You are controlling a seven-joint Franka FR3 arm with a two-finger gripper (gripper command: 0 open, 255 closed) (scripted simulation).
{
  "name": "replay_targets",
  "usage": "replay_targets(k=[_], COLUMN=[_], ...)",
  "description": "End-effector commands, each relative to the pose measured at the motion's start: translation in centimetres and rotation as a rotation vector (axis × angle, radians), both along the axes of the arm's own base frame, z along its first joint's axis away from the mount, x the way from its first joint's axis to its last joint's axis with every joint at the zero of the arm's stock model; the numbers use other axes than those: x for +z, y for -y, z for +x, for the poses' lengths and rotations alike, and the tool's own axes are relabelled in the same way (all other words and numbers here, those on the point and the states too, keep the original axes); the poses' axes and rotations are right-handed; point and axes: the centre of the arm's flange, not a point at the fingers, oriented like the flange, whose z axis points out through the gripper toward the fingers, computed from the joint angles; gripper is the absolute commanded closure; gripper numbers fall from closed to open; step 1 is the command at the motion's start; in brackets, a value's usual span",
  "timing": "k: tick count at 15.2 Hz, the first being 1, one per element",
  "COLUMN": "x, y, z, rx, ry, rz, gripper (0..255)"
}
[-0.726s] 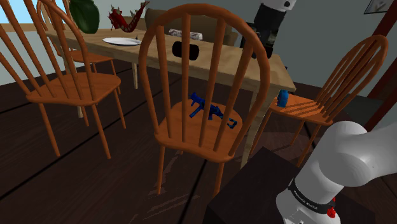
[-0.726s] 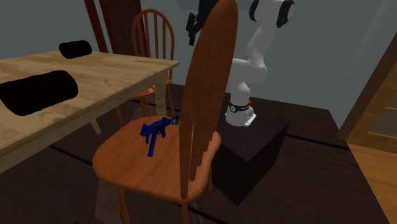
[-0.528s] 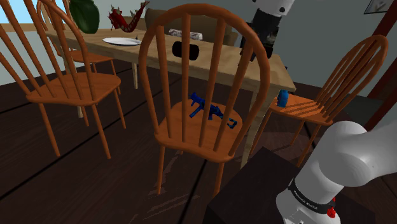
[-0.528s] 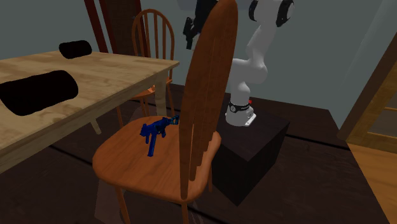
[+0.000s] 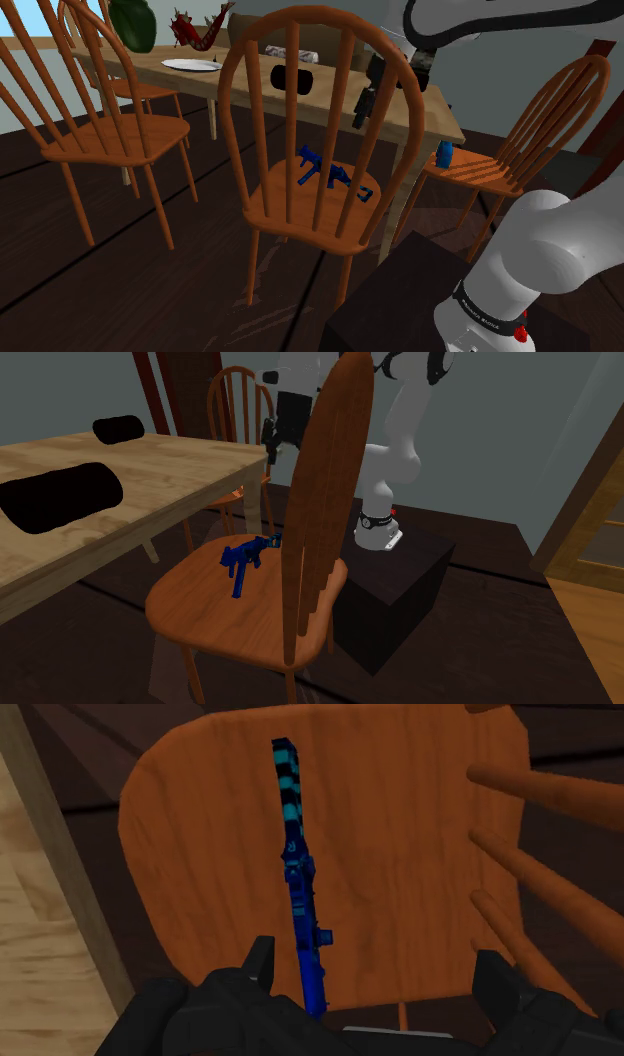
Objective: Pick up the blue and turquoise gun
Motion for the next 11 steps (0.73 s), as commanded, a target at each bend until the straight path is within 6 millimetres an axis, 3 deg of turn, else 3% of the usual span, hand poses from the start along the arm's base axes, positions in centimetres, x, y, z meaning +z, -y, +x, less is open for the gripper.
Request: replay_targets(k=[1,11], x=[-2.3,-12.8], y=[0.8,3.5], z=[1.5,9.7], rx=[0.022,0.124], ry=[-0.006,-0.041], rz=[0.008,0.048], gripper=[0,0])
